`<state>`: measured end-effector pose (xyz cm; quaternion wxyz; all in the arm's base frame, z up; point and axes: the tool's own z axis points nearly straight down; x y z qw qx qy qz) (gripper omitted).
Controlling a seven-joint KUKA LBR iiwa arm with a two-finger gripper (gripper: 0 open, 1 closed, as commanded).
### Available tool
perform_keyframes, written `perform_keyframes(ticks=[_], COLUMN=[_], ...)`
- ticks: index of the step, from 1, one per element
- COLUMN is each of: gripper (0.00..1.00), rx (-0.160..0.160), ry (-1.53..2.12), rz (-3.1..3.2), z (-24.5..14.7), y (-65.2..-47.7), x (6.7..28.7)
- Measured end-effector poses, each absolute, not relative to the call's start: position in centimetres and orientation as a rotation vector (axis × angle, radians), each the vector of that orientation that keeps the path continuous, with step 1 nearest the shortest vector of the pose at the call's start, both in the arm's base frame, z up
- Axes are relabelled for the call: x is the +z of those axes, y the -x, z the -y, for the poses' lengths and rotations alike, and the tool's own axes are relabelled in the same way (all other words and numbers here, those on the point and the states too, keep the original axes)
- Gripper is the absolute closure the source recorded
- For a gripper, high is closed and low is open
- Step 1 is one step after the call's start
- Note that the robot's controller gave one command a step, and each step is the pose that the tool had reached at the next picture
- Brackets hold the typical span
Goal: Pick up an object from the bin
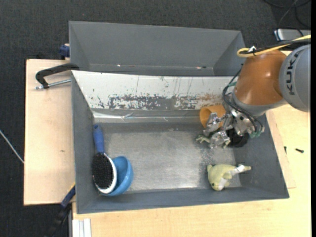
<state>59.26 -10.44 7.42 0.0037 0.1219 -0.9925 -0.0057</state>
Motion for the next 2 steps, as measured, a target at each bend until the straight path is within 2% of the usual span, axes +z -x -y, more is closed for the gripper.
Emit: perform_keyframes(ticks=[1,2], gripper=[1.0,1.0], rx=[0.005,0.004], ry=[-0.498,-0.473], rz=[3.116,3.119], z=[10.2,8.7], y=[-59.0,-59.1], x=[18.8,24.5])
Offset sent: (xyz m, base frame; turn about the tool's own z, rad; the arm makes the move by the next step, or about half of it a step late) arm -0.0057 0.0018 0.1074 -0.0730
